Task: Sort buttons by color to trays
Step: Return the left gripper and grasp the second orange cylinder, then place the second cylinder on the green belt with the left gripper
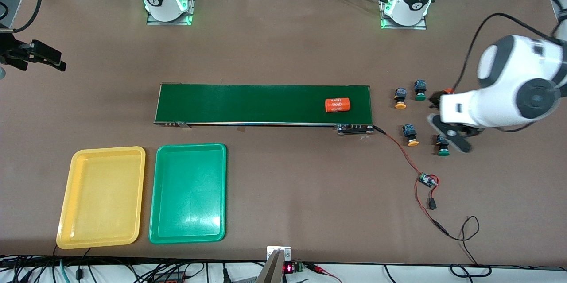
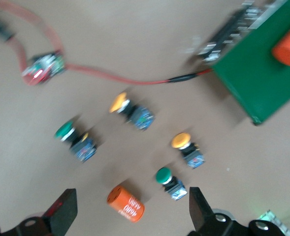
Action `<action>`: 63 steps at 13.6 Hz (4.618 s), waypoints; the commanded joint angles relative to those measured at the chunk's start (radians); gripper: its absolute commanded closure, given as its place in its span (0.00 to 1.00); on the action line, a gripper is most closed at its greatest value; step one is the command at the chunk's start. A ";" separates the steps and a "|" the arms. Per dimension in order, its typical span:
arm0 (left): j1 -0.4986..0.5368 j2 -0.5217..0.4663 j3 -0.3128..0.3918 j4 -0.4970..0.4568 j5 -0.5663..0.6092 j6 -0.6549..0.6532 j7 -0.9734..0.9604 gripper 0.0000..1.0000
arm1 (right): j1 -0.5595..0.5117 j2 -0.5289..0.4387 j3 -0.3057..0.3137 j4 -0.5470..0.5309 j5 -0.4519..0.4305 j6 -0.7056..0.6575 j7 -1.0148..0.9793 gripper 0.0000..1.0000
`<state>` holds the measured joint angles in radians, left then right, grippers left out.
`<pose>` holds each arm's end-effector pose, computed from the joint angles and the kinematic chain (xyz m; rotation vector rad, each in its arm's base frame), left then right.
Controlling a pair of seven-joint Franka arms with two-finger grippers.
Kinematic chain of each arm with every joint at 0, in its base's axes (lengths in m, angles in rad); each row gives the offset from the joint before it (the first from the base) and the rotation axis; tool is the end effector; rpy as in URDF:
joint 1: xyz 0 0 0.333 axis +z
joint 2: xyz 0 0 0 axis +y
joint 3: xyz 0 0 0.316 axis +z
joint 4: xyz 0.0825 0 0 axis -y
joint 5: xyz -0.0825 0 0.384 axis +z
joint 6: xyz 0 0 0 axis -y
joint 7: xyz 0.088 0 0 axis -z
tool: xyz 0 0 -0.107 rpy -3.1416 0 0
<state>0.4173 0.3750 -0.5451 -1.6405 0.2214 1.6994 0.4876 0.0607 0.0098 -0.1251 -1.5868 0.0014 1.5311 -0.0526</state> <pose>0.6234 -0.0249 0.4052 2.9199 -1.0111 -0.3998 0.5513 -0.0351 0.6083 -3.1359 0.0185 0.1024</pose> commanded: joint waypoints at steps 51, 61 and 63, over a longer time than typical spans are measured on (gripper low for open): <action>-0.465 -0.050 0.028 -0.433 -0.149 0.586 0.276 0.00 | 0.002 0.038 -0.002 0.008 -0.003 0.041 -0.006 0.00; -0.449 -0.163 0.233 -0.429 -0.214 0.392 -0.189 0.00 | 0.005 0.047 -0.002 0.008 -0.003 0.035 -0.009 0.00; -0.449 -0.163 0.279 -0.436 -0.214 0.344 -0.372 0.00 | 0.007 0.047 -0.002 0.008 -0.003 0.035 -0.007 0.00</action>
<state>-0.0260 0.2257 -0.3015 -2.0617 0.0331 2.0853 0.2642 0.0634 0.0532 -0.1265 -1.5867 0.0014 1.5718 -0.0523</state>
